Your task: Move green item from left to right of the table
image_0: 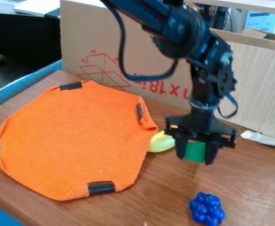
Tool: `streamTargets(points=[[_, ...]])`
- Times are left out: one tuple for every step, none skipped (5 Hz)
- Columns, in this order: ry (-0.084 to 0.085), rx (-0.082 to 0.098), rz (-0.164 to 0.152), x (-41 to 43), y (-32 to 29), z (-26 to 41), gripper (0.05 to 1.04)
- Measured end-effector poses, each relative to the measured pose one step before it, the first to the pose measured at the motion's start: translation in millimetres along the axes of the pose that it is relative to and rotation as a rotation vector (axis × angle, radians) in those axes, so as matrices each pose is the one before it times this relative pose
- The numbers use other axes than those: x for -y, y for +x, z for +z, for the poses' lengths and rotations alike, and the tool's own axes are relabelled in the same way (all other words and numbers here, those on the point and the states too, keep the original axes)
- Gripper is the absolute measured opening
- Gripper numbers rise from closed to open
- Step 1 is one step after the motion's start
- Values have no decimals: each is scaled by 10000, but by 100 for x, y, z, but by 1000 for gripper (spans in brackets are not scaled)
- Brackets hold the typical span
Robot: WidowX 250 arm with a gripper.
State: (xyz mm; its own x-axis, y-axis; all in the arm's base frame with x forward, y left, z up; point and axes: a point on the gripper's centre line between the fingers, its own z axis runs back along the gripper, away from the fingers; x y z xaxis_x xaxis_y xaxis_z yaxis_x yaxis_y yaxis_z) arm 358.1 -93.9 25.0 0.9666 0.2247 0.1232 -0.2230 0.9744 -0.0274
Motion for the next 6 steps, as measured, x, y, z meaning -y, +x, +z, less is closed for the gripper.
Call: streamTargets(points=[[68,-249,-51,1544,-86,-2200,684],[209,130,5,596,245,-1330,935],[-243,-150,96,-246,-317,-159,1001],[-181,-115,-29,-1204,-452,1669,1001],[-238,653,314,-1771,663,6097,1001],[257,426,600,-3951,-304,5701,1001]])
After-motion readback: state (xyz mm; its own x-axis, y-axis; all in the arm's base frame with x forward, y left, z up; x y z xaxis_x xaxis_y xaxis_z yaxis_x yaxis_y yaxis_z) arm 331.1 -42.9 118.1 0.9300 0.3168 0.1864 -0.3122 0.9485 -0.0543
